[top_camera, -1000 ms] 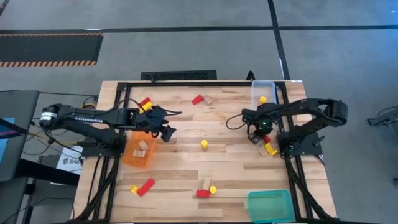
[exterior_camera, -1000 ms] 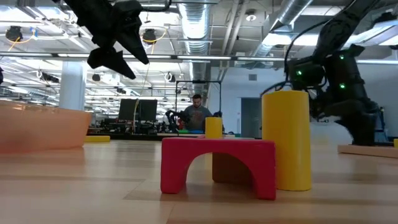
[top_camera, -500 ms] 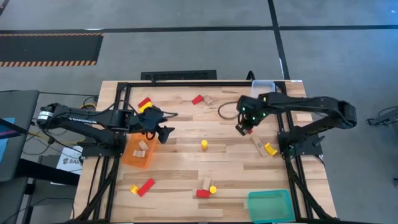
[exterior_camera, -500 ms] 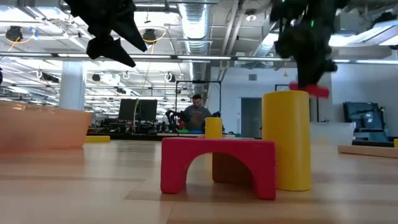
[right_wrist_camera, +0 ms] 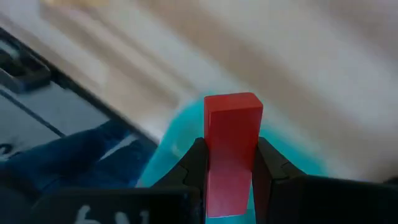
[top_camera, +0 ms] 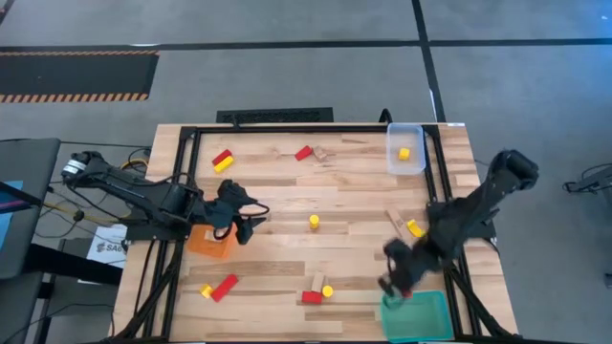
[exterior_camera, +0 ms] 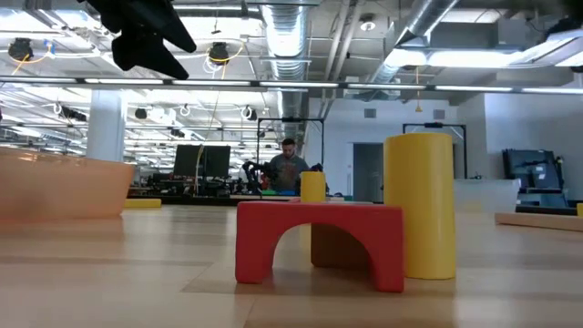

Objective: Sort & place blocks by color
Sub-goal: Put the red block into the green bin

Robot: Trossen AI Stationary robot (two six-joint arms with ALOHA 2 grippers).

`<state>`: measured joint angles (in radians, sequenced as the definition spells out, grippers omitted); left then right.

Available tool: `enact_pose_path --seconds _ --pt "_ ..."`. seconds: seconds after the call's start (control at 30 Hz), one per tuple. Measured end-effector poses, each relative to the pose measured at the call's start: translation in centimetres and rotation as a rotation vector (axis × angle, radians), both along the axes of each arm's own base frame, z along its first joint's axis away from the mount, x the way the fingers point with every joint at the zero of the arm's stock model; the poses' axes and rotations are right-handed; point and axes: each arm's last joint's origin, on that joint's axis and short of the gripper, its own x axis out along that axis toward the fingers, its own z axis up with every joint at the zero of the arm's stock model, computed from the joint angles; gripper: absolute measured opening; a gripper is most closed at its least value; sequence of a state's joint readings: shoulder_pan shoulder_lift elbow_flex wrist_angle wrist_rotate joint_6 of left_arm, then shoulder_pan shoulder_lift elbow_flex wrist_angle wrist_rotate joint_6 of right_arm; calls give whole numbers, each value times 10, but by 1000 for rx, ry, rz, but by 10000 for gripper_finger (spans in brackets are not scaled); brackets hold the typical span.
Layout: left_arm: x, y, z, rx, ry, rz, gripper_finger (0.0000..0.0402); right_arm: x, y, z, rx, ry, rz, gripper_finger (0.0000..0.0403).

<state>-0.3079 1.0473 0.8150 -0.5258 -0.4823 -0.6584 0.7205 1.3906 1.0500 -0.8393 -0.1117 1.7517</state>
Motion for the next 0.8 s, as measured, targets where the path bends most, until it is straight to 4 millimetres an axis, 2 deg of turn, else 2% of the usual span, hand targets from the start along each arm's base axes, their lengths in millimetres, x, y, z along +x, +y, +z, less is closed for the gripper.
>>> enact_pose_path --seconds 0.17,0.3,0.4,0.67,0.8 --pt "1 0 1 21 3 -32 290 -21 50 -25 64 165 -70 71" --pt "1 -1 0 28 12 -60 290 -31 69 -41 67 264 -93 71" --pt "1 -1 1 26 9 -63 290 -34 74 -47 52 286 -106 94" --pt "2 -1 1 4 -6 -50 290 -35 69 -49 4 306 -80 206" --pt "2 -1 1 -11 -5 -54 290 -35 67 -49 -8 306 -49 234"
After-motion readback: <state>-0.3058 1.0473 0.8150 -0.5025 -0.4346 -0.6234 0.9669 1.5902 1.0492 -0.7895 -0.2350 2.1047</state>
